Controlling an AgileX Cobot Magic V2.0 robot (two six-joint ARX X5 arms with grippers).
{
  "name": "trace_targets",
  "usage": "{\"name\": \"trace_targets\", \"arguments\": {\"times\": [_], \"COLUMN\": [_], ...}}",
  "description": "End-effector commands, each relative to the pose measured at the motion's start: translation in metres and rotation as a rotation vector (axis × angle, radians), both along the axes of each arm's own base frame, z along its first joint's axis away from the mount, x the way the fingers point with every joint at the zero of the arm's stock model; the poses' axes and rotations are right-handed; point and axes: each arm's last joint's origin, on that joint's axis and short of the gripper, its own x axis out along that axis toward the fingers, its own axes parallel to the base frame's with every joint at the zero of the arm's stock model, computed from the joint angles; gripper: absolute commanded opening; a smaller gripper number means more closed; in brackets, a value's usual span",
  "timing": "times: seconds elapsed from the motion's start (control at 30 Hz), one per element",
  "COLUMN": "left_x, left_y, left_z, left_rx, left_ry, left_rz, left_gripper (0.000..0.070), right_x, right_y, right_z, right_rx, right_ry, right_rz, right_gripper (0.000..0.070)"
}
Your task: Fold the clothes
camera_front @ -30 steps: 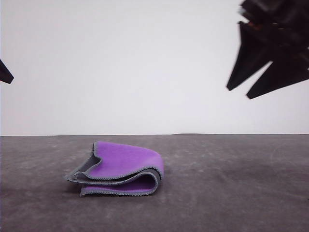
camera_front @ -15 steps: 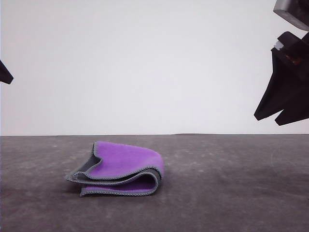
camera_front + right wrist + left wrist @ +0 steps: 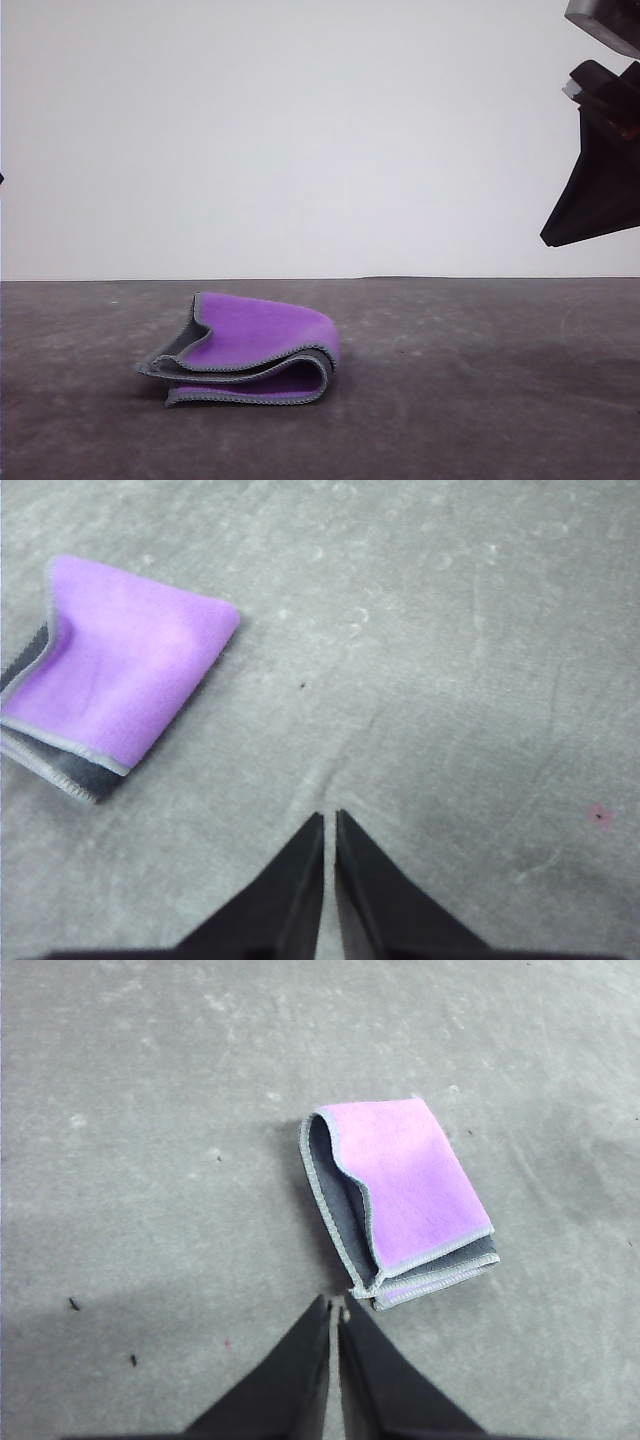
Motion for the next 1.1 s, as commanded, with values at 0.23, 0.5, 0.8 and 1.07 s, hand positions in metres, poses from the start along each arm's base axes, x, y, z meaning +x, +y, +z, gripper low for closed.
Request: {"name": "trace_targets", "arguments": {"times": [0.23,0.5,0.8,1.07], "left_x": [-0.002,-0.007,-0.017,-0.013], "left_y": [0.003,0.025,0.044,0.046], "left_z": [0.002,-0.04,-0.068,-0.083], "left_rx": [0.006,-0.02,0.129,0.165], "left_ry": [-0.055,-0.288,-0.473,-0.495], "left_rz": [0.005,0.171,0.335,0.347], "left_gripper": [0.0,0.0,0.0,0.0], "right_x": [0.002,0.002,0.002,0.002], "right_y": [0.001,0.001,0.001,0.001], "right_z": [0.003,0.003,0.003,0.003], "right_rx": [0.008,0.008,0.008,0.008], "right_ry": [-0.016,-0.016,-0.016,-0.017], "right_rz": [0.002,0.002,0.002,0.002], "right_gripper": [0.0016,0.0016,0.0016,0.0016]}}
